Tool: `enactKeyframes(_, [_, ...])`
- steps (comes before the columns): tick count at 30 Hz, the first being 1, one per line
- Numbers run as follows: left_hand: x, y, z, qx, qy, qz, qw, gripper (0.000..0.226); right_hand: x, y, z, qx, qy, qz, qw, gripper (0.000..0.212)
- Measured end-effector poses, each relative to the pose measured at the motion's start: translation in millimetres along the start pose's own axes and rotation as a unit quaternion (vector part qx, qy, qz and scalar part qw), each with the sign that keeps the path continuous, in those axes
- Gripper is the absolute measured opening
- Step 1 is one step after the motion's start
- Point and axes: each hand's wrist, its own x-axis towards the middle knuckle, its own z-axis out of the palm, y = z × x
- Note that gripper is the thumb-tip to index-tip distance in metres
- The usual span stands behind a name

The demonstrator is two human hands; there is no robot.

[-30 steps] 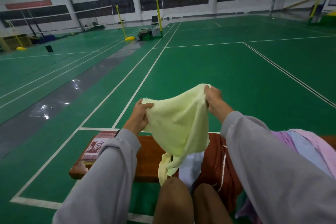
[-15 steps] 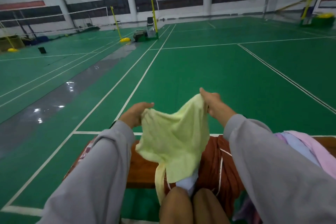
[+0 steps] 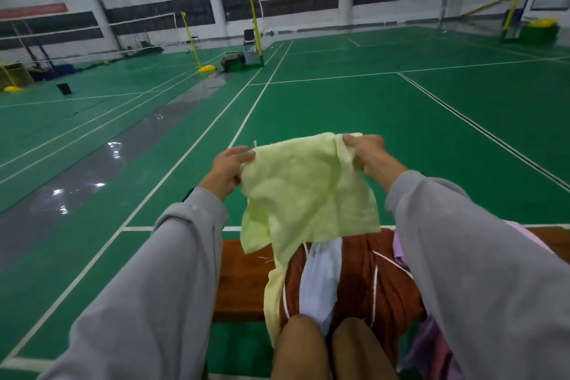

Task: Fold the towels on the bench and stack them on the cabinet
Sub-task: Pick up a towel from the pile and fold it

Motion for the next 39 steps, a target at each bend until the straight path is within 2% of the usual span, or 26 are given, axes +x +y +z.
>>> enactKeyframes(2, [5.1,0.4,0.8,0.048,0.041,-0.006,0.998,0.025,2.5,-2.1,-3.7,-0.04,0.015,0.001,0.999,0.042])
enactKeyframes(4, [7.4,8.9,1.0,0.033,0.066,0.022,0.997,0.025,4.7,-10.5,-9.1,-0.055,0.04,-0.018,0.998,0.045])
enactKeyframes(7, [8.8,24.5,-0.4,0.047,0.045,0.07,0.995,0.023,4.3,-24.6,-16.2,-0.049,0.071,-0.053,0.995,0.035])
enactKeyframes(9, [11.8,27.8,-4.3,0.159,0.03,0.098,0.982,0.021,4.3,-25.9,-18.5,-0.042,0.067,-0.054,0.995,0.031])
enactKeyframes(11, [13.2,28.9,-7.8,0.289,0.049,0.145,0.945,0.013,3.2,-24.0,-19.9,-0.032,0.057,-0.035,0.997,0.027])
enactKeyframes(12, [12.0,29.8,-7.9,0.319,0.061,0.16,0.932,0.01,3.0,-22.7,-20.4,-0.024,0.05,-0.024,0.998,0.026])
enactKeyframes(14, [7.0,31.1,-2.1,0.292,0.065,0.151,0.942,0.016,4.1,-21.0,-20.3,-0.009,0.036,-0.016,0.999,0.029])
enactKeyframes(16, [3.0,32.3,5.5,0.187,0.063,0.082,0.977,0.034,1.5,-21.8,-20.4,-0.006,0.025,-0.032,0.999,0.03])
enactKeyframes(18, [-2.1,34.6,9.2,0.073,-0.005,-0.009,0.997,0.051,0.6,-24.3,-22.2,-0.031,0.023,-0.057,0.998,0.027])
enactKeyframes(20, [-6.2,35.7,7.7,0.005,-0.096,-0.03,0.995,0.047,2.0,-28.5,-27.4,-0.079,0.021,-0.094,0.992,0.024])
enactKeyframes(22, [-6.0,36.1,3.0,0.028,-0.13,0.001,0.991,0.047,6.0,-33.8,-36.8,-0.147,0.002,-0.136,0.98,0.024])
enactKeyframes(23, [-7.4,36.4,1.2,0.08,-0.132,0.026,0.988,0.049,7.8,-36.6,-42.2,-0.194,-0.013,-0.158,0.968,0.027])
enactKeyframes(24, [-7.4,36.8,-0.5,0.15,-0.129,0.052,0.979,0.049,10.2,-39.1,-47.5,-0.256,-0.025,-0.179,0.95,0.03])
enactKeyframes(26, [-5.6,36.4,-1.2,0.28,-0.142,0.092,0.945,0.047,12.9,-41.7,-56.2,-0.399,-0.042,-0.224,0.888,0.033])
enactKeyframes(27, [-4.5,35.7,-0.8,0.338,-0.145,0.11,0.924,0.046,14.1,-41.5,-59.1,-0.455,-0.05,-0.244,0.855,0.034])
enactKeyframes(29, [-7.2,34.3,3.4,0.457,-0.137,0.161,0.864,0.04,17.0,-38.5,-63.5,-0.509,-0.053,-0.262,0.818,0.033])
enactKeyframes(31, [-6.6,31.2,7.2,0.559,-0.109,0.224,0.791,0.032,18.5,-34.0,-65.9,-0.52,-0.036,-0.255,0.815,0.029])
enactKeyframes(32, [-5.5,29.7,9.4,0.58,-0.09,0.25,0.77,0.03,18.1,-33.0,-66.2,-0.503,-0.025,-0.24,0.83,0.027])
enactKeyframes(33, [-2.2,27.0,10.0,0.576,-0.07,0.266,0.77,0.03,16.2,-32.9,-66.0,-0.462,-0.019,-0.213,0.861,0.026])
enactKeyframes(34, [-0.4,24.9,10.8,0.55,-0.046,0.272,0.789,0.031,14.7,-33.4,-65.5,-0.386,-0.021,-0.171,0.907,0.025])
enactKeyframes(35, [2.0,22.6,11.3,0.498,-0.021,0.26,0.827,0.031,11.1,-35.1,-64.1,-0.287,-0.031,-0.111,0.951,0.026])
enactKeyframes(36, [3.4,20.8,11.7,0.425,0.001,0.232,0.875,0.029,8.0,-36.6,-62.7,-0.181,-0.044,-0.052,0.981,0.028])
enactKeyframes(38, [5.5,15.5,13.8,0.217,0.03,0.113,0.969,0.028,7.4,-36.6,-61.5,-0.017,-0.065,0.019,0.998,0.038])
enactKeyframes(39, [6.5,12.1,14.4,0.104,0.043,0.038,0.993,0.029,8.8,-35.0,-61.7,0.033,-0.065,0.032,0.997,0.041])
